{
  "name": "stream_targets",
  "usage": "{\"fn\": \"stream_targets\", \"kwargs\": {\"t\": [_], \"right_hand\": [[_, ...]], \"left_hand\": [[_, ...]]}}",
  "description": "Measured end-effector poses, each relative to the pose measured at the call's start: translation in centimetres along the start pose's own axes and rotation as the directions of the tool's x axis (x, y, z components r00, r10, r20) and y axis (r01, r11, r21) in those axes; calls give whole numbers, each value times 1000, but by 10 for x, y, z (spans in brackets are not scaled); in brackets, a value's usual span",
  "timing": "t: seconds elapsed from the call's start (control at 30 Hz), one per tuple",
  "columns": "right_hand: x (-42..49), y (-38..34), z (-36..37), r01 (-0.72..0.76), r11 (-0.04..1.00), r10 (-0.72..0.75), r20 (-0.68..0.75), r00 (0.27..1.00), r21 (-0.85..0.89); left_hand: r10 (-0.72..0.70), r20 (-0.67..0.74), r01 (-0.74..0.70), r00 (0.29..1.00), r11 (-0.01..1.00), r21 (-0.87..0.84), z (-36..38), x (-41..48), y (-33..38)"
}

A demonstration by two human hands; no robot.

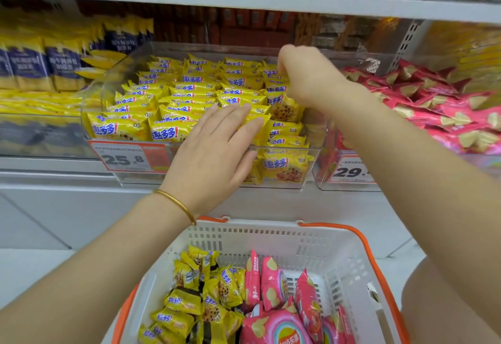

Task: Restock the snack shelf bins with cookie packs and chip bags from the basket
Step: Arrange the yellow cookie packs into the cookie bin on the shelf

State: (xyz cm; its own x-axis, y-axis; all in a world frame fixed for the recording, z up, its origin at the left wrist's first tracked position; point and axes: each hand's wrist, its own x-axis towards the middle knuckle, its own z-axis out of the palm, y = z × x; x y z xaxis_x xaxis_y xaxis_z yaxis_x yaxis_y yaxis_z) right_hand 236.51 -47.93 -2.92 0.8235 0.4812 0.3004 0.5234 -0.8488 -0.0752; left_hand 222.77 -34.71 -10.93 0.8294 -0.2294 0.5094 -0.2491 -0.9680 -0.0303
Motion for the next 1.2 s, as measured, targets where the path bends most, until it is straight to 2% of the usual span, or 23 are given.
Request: {"fn": "stream_targets", "kwargs": {"t": [0.1, 0.17, 0.23, 0.27, 0.33, 0.4, 0.5, 0.53, 0.6, 0.67, 0.73, 0.8, 0.9, 0.97, 1.03, 1.07, 1.13, 1.2], "right_hand": [[-51, -6, -25, 68, 991, -60, -74, 995, 112], [-87, -13, -27, 86, 960, -95, 21, 995, 265], [-111, -21, -3, 40, 894, -150, 215, 965, 445], [-120, -26, 18, -13, 872, -175, 337, 925, 490], [-138, -37, 74, -80, 893, -215, 574, 790, 443], [-162, -51, 133, -50, 929, -254, 730, 635, 366], [-209, -70, 207, 14, 944, -295, 823, 486, 331], [-223, -75, 224, -22, 943, -285, 843, 455, 331], [-250, -88, 249, -215, 918, -228, 887, 401, 333], [-268, -99, 265, -387, 861, -164, 901, 401, 329], [-275, -104, 277, -465, 807, -138, 882, 451, 364], [-273, -105, 284, -516, 759, -139, 873, 468, 397], [-265, -98, 289, -603, 695, -155, 900, 407, 393], [-252, -85, 283, -742, 569, -185, 934, 305, 355], [-232, -66, 268, -905, 348, -266, 951, 156, 246], [-222, -55, 258, -947, 244, -329, 937, 121, 208], [-207, -37, 240, -975, 89, -442, 885, 143, 202], [-198, -27, 222, -971, -1, -524, 827, 203, 238]], "left_hand": [[71, -132, -71, 989, 997, 1, -12, -17, 13], [98, -120, -96, 988, 995, 17, -17, -33, 20], [99, 36, -100, 994, 994, 34, -14, -51, 23], [81, 152, -88, 985, 995, 37, -10, -61, 22], [36, 366, -49, 930, 998, 25, 1, -84, 20], [31, 502, -58, 864, 998, 38, 12, -108, 17], [22, 598, -90, 801, 992, 84, 23, -133, 14], [13, 610, -86, 792, 992, 90, 25, -137, 13], [3, 617, -67, 787, 994, 81, 28, -142, 12], [2, 615, -56, 788, 996, 69, 32, -143, 10], [10, 606, -66, 796, 995, 70, 35, -144, 6], [-1, 610, -57, 792, 996, 75, 37, -144, 3], [-28, 661, -23, 750, 997, 69, 37, -141, 3], [-53, 667, 0, 744, 997, 79, 40, -141, 5], [-89, 711, 12, 697, 994, 113, 41, -140, 6], [-106, 727, 26, 678, 992, 121, 42, -138, 6], [-132, 741, 113, 658, 991, 76, 45, -134, 8], [-160, 769, 299, 619, 953, -43, 47, -126, 12]]}}
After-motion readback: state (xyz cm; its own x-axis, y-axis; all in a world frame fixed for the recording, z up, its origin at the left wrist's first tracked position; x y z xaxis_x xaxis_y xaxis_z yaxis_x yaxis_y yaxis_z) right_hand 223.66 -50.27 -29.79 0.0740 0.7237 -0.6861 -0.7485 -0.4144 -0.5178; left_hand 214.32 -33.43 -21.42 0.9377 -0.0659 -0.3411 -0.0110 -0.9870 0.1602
